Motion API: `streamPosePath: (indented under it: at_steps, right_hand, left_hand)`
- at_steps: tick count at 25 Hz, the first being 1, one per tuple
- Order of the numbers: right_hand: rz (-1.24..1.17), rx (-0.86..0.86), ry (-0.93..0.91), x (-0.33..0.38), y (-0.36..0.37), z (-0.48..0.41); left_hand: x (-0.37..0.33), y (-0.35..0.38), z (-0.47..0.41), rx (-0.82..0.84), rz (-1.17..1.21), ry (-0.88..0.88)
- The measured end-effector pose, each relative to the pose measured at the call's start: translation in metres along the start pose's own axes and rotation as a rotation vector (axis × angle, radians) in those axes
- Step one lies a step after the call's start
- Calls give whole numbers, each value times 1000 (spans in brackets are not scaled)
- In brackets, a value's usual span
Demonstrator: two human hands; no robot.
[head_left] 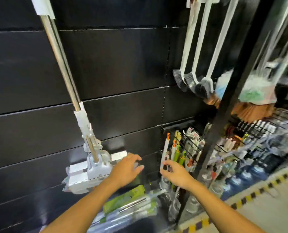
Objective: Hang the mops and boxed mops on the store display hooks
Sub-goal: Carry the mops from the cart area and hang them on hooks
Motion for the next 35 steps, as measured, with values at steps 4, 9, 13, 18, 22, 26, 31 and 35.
streamPosePath:
  at_steps: [4,9,13,18,22,26,31,35]
  right_hand:
    - [10,-140,99,-74,-77,74]
    - [29,-382,222,-170,-178,205]
    - [67,-565,341,-237,-236,320]
    - [119,-837,501,-306,-276,463]
    - [48,-1014,651,-343,-286,549]
    - [-85,-1155,788,-387,-291,620]
    - [-170,-1274,916,-429,-324,679]
    - [-147,-1344,1004,-463,-378,713]
  left_hand:
    - [-111,46,-11,104,-89,198]
    - [-282,109,-4,186,-180,514]
    - [-413,153,15,130,-236,752]
    - [-567,198,65,55,-284,1088]
    - [-657,238,100,106,-278,1270]
    - [-744,280,131,180,-264,1409]
    - [-838,330,140,257,-274,1500]
    - [-924,356,126,285,-264,1621]
Point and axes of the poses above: each hand's wrist, its own z-axis away from the middle knuckle, its own y-axis out of the palm, x = y × z, the point moved 5 cm from there along -z, towards the middle knuckle, and after that the axes turned 11 degrees about -z, right-handed, at the moved point
